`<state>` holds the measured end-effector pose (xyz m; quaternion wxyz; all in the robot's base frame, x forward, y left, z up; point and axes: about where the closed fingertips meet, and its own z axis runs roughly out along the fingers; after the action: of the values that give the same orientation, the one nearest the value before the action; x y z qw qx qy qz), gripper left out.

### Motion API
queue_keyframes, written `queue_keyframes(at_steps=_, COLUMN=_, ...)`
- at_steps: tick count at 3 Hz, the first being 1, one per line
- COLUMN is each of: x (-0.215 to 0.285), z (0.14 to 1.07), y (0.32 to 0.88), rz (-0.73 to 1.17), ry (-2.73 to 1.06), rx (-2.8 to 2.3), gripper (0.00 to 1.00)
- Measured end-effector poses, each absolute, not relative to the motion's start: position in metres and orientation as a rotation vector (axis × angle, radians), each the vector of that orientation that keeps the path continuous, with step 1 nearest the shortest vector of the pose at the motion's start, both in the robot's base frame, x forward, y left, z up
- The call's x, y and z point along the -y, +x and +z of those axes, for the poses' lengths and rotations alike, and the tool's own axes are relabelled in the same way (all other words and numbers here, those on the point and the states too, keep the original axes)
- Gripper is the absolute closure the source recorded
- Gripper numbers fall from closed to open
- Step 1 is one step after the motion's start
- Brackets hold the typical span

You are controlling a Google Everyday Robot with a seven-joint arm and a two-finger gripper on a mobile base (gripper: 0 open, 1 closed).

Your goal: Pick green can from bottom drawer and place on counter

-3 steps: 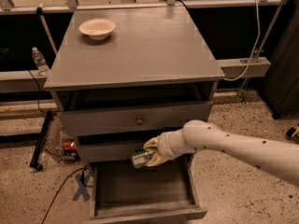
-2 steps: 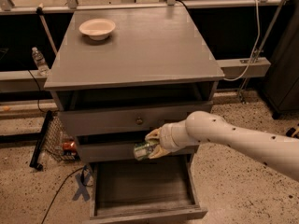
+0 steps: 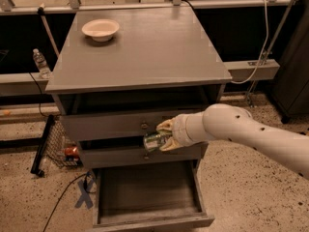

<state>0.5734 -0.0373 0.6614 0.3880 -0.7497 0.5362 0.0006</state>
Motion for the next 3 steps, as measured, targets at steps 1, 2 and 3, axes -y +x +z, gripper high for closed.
queue_keyframes(at_steps=1, x=0.038, z=0.664, y=0.574, rz=-0.008, ry=-1.904, rx=-1.363, gripper=1.00)
queue_keyframes(at_steps=2, x=0.045, z=0.690, y=0.574, rz=-0.083, ry=-1.884, rx=-1.351, gripper=1.00)
queue_keyframes(at_steps=3, x=0.048, z=0.730, y=0.574, rz=-0.178, ry=-1.886, rx=-1.318, gripper=1.00)
